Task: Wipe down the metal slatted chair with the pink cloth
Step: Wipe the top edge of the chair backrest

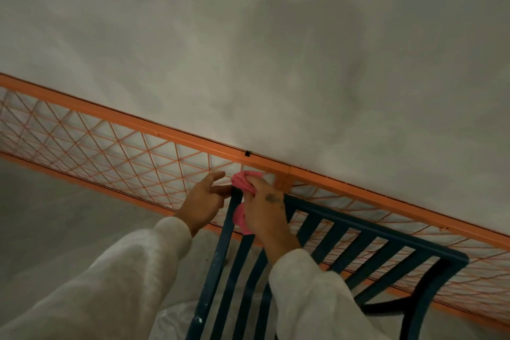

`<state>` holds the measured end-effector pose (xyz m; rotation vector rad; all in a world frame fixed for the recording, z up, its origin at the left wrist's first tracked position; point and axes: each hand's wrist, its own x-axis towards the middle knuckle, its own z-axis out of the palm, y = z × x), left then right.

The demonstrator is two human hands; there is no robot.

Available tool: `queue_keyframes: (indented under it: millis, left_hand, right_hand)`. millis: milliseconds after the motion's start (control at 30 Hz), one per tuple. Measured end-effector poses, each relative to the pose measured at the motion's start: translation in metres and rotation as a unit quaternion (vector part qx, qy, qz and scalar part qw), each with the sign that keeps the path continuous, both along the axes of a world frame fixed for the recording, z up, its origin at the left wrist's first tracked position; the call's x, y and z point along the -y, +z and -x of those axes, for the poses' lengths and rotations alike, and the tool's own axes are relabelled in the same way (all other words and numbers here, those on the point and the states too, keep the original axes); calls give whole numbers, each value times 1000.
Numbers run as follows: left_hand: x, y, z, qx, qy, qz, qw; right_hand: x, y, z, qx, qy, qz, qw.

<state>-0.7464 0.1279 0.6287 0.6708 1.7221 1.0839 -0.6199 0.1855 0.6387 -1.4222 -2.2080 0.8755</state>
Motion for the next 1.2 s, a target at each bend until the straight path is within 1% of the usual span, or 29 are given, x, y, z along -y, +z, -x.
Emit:
queue_keyframes:
  millis: [33, 100, 133, 200, 267, 333, 433, 467, 567, 667, 767, 900, 967, 1033, 1100, 1133, 1200]
  left_hand:
    - [2, 1, 0, 1, -3, -2, 1000]
    - [5, 3, 1, 12, -6, -6, 1000]
    - [7, 2, 2, 21, -8, -5, 1000]
    - [9, 2, 4, 38, -15, -2, 999]
    - [10, 1, 6, 53, -22, -3, 998]
    - [10, 3, 8, 58, -32, -6, 998]
    - [12, 5, 9, 72, -37, -6, 997]
    - [13, 5, 9, 79, -35, -6, 996]
    - [14, 5, 9, 93, -20, -11, 995]
    - [13, 4, 7, 86, -16, -13, 996]
    - [12, 1, 3, 73, -11, -14, 997]
    - [11, 0, 2, 58, -17, -21, 998]
    - [10, 1, 0, 34, -12, -25, 999]
    - [6, 2, -2, -19, -18, -37, 999]
    - [2, 3, -3, -105, -43, -54, 992]
    - [0, 2, -3, -160, -60, -65, 983]
    - [-4, 0, -5, -276, -100, -92, 952]
  right_hand:
    - [3, -3, 7, 5, 42, -24, 999]
    - [5, -10, 6, 91, 127, -80, 984]
    - [4, -13, 1, 128, 151, -95, 976]
    - [-3, -18, -16, 149, 186, -93, 967]
    - [-6, -16, -35, 200, 173, -103, 959]
    - [-7, -18, -58, 209, 146, -94, 962]
    - [-13, -38, -94, 258, 122, -96, 954]
    - [-11, -40, -98, 256, 119, -94, 955]
    - [-3, -39, -84, 275, 147, -169, 935]
    - [0, -37, -50, 233, 166, -208, 935]
    - [-1, -35, -31, 220, 167, -233, 932]
    - [-10, -43, -62, 205, 173, -239, 933]
    - [-18, -46, -98, 201, 150, -238, 938]
    - [-24, -46, -139, 207, 108, -222, 947]
    - [-26, -49, -178, 194, 50, -202, 959]
    - [-25, -48, -192, 173, 13, -192, 966]
    - [-16, -44, -206, 94, -75, -170, 978]
